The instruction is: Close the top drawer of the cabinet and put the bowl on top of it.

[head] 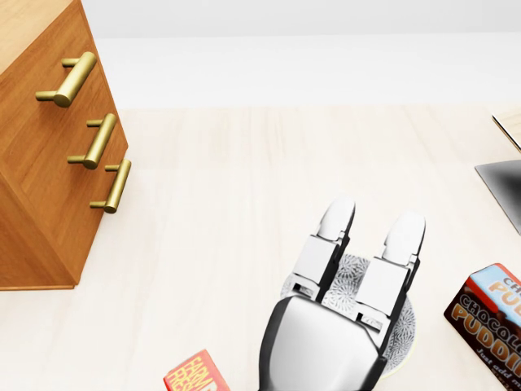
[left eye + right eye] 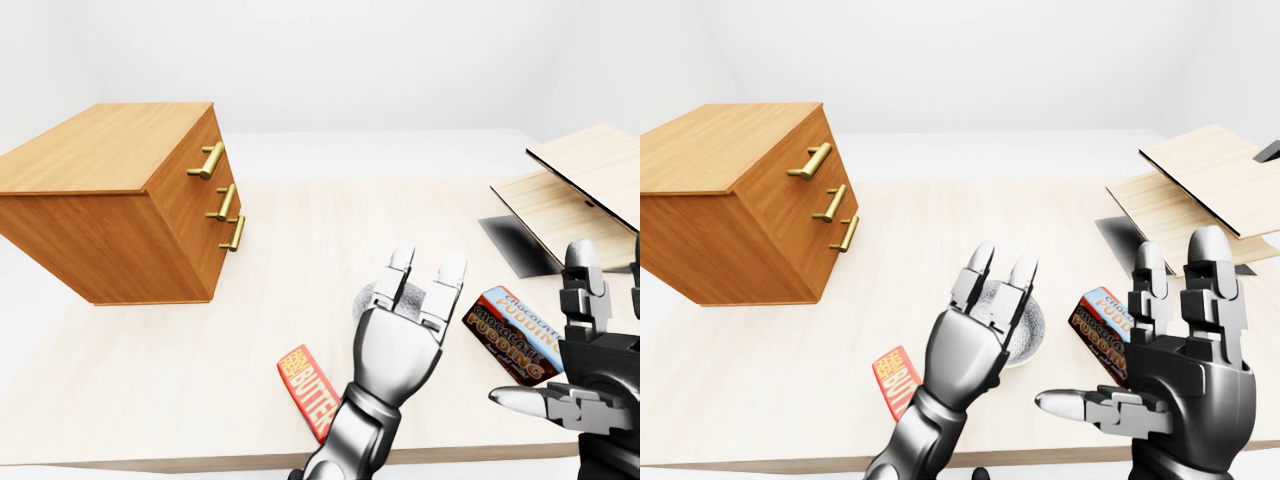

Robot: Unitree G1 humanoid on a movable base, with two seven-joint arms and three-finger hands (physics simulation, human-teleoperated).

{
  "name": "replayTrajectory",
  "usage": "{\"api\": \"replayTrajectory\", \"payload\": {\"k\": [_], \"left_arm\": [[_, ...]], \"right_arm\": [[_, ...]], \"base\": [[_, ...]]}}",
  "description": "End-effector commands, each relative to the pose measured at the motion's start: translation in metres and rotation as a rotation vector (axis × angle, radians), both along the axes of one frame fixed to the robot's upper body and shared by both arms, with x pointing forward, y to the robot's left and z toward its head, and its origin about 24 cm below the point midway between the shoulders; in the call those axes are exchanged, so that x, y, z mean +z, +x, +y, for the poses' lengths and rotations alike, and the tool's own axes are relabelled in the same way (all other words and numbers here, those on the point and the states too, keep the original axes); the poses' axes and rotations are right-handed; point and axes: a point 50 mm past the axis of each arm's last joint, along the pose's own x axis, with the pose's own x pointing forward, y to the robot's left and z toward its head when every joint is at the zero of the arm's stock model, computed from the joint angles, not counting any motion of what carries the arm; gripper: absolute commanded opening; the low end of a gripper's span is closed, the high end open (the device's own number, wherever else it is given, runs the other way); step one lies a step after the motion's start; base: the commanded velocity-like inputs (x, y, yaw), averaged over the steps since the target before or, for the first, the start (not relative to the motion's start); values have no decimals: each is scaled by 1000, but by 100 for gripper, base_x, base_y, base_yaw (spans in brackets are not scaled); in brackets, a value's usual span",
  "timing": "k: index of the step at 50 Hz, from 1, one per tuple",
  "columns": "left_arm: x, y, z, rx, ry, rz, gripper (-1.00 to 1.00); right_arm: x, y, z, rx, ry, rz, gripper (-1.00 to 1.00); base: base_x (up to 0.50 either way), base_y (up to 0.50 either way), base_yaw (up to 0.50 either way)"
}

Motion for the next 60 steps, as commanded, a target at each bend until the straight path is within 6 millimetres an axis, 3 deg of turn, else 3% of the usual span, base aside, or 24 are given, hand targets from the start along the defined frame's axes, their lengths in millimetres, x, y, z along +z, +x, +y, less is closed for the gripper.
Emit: {"api": "replayTrajectory", "payload": {"k": [1, 10, 20, 60], "left_arm": [[-2, 3, -2, 5, 49, 4, 100], [-5, 5, -5, 9, 57, 14, 100], [-19, 23, -5, 46, 80, 69, 100], [-57, 34, -12, 65, 181, 158, 100]], "right_arm": [[0, 0, -1, 0, 2, -1, 100], [0, -2, -1, 0, 2, -4, 100], [2, -2, -1, -1, -2, -10, 100], [1, 0, -2, -2, 1, -8, 100]], "base": [[0, 0, 0], [0, 0, 0], [0, 0, 0], [0, 0, 0]]}}
